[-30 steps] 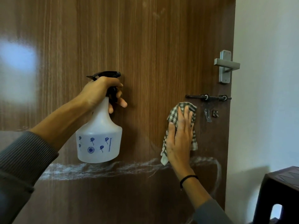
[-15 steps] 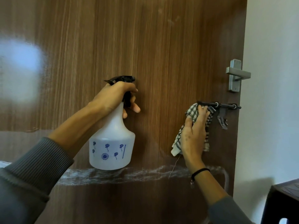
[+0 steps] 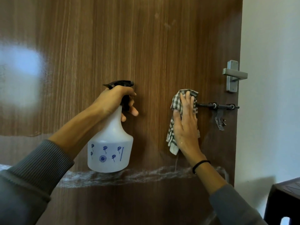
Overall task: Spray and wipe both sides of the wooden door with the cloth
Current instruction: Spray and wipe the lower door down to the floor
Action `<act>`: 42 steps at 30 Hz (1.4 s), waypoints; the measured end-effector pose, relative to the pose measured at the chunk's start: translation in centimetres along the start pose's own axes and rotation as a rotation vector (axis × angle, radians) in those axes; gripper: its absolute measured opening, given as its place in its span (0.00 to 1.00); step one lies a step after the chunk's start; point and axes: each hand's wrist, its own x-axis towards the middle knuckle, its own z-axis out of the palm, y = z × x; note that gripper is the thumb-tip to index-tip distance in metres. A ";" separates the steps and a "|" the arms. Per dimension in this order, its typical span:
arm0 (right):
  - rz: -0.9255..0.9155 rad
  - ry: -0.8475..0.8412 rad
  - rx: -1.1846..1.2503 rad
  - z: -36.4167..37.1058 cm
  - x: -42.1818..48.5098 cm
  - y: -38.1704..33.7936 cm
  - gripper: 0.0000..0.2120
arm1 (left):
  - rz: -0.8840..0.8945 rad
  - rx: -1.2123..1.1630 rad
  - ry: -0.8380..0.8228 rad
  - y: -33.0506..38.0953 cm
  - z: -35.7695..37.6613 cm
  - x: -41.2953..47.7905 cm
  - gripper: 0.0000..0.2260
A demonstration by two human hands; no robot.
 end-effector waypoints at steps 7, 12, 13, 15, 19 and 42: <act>-0.193 -0.034 -0.134 2.8 -0.4 -3.1 0.26 | 0.005 -0.043 0.014 -0.7 -0.1 0.8 0.06; -0.399 -0.177 -0.203 0.5 0.1 -0.5 0.27 | -0.029 -0.027 0.000 -0.4 -0.1 0.5 0.07; -0.361 -0.154 -0.186 0.3 0.4 -0.2 0.27 | -0.026 -0.019 0.000 -0.3 -0.1 0.4 0.07; -0.224 -0.083 -0.105 0.3 1.2 -0.2 0.27 | -0.020 -0.007 -0.004 -0.3 -0.1 0.3 0.08; -0.034 0.032 0.008 1.9 2.4 -2.4 0.25 | -0.007 -0.025 -0.008 -0.5 -0.1 0.5 0.08; -0.796 -0.214 -0.304 11.5 -1.0 -15.1 0.27 | -0.101 -0.117 0.291 -6.5 -10.9 -14.2 0.18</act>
